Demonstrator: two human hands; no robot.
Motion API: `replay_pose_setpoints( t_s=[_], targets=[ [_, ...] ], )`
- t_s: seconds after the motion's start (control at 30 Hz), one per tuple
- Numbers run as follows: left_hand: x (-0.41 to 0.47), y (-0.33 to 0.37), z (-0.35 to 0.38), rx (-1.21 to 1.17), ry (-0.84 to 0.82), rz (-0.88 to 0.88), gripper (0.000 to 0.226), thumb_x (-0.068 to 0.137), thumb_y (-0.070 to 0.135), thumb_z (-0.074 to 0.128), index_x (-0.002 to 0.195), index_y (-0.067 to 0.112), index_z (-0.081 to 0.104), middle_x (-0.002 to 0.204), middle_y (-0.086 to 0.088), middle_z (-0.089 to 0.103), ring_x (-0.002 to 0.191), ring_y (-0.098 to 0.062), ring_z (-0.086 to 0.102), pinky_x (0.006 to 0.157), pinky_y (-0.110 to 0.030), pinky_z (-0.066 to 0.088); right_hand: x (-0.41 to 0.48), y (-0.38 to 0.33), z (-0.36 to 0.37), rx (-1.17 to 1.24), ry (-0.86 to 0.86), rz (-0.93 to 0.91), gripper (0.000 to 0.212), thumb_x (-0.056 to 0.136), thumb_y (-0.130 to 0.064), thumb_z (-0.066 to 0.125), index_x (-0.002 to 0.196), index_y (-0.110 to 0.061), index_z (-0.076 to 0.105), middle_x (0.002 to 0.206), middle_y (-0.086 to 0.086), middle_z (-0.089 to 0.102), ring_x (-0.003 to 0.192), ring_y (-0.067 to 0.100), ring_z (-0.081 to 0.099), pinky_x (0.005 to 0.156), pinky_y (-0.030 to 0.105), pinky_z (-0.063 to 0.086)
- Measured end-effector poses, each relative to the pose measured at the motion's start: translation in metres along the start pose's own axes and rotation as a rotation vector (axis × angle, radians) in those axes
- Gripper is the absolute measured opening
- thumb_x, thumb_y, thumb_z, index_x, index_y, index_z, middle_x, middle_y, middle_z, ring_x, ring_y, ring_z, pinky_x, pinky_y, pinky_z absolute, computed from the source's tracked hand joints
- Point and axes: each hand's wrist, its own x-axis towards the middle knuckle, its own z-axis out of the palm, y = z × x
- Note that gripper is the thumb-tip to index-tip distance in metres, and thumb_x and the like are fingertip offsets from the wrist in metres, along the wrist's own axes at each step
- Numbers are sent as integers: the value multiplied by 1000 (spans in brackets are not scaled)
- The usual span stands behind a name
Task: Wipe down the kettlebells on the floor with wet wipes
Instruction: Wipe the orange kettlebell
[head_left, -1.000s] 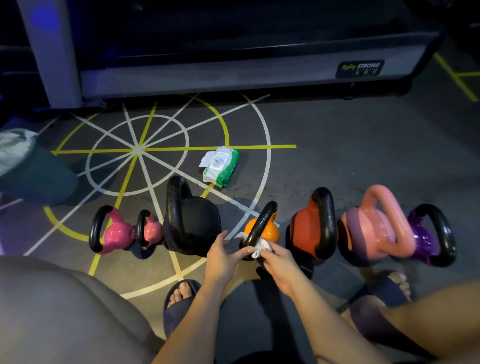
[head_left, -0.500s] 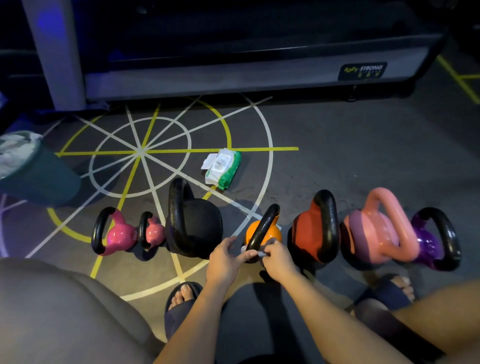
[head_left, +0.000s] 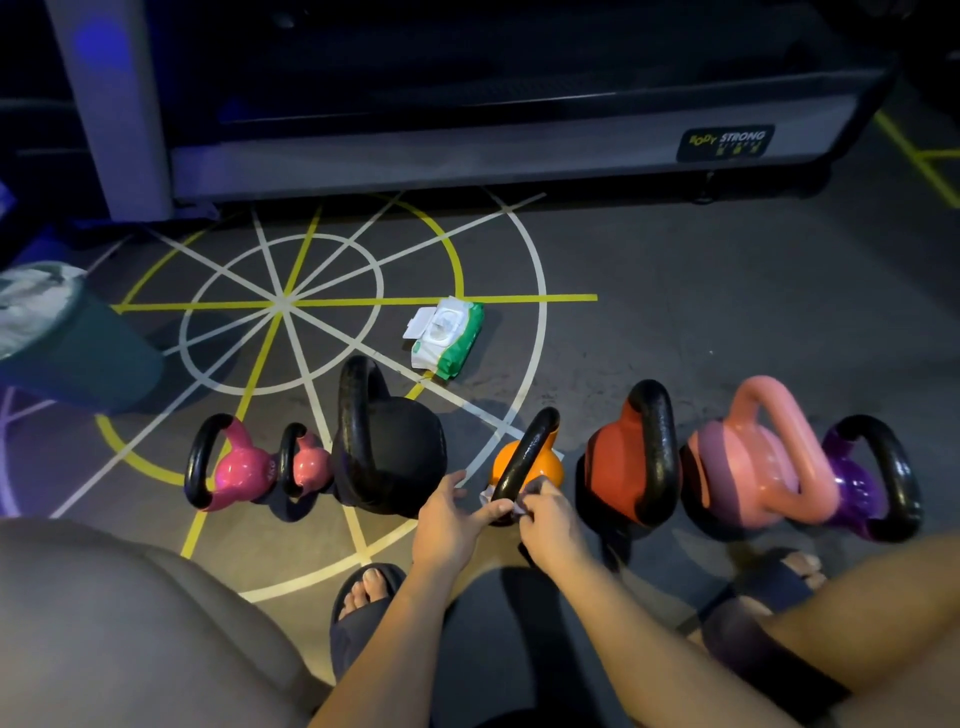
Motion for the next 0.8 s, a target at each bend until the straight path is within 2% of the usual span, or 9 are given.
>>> replay_pose_setpoints(
  t_s=[0.13,0.23,0.3,0.43,0.5,0.57,0.63,0.73,0.8],
  targets=[
    [-1,1,-1,61,-7,30,98,68,61,81,150,24,43,140,0,57,120,-16,59,99,-36,52,-5,5,3,126,12,116,9,98,-28,48,104,-25,54,103,-3,53,93,19,56,78,34,41],
    [-4,0,-2,134,19,81,93,66,73,71,146,30,48,134,3,59,112,-12,62,93,-34,54,3,1,4,117,-2,114,9,96,-12,54,98,-11,62,95,-2,53,91,19,55,71,23,44],
    [-6,0,-2,140,29,96,90,64,76,68,142,33,51,129,6,61,103,-8,63,88,-32,55,9,-6,1,160,-43,129,13,92,-6,56,90,-5,69,96,2,58,88,20,57,72,26,43],
    [-7,-3,0,62,28,77,93,59,75,71,139,30,55,120,3,66,96,-10,65,79,-24,51,8,-11,-21,828,-185,320,31,90,7,50,77,-8,73,81,15,71,75,22,66,72,34,51],
    [-4,-4,1,42,34,77,96,57,76,71,139,30,55,124,4,65,100,-12,66,83,-28,53,8,-7,-28,1231,-222,352,25,95,9,47,96,1,71,94,20,72,87,26,68,77,35,54],
    [-4,-4,3,17,26,78,95,57,71,72,140,28,54,128,5,62,106,-14,65,91,-31,54,11,-2,-28,1408,-194,357,22,98,5,48,110,5,67,106,24,71,96,29,68,83,37,55],
    [-4,-6,5,-28,32,76,94,58,68,74,140,26,56,128,4,63,109,-16,65,96,-35,53,12,2,-18,1298,-193,336,22,97,1,50,107,0,70,104,21,72,93,27,68,85,37,53],
    [-5,-7,5,-57,34,78,92,59,65,78,140,26,55,125,5,64,108,-14,64,96,-37,53,5,11,-4,588,-167,135,27,93,-4,54,94,-18,76,95,2,72,89,20,64,81,34,50],
    [-5,-6,2,-46,13,81,95,58,64,79,141,26,53,124,6,63,106,-11,64,96,-37,54,5,13,0,221,-99,-7,23,94,-7,55,92,-19,74,103,-8,64,97,18,61,86,30,48]
  ],
)
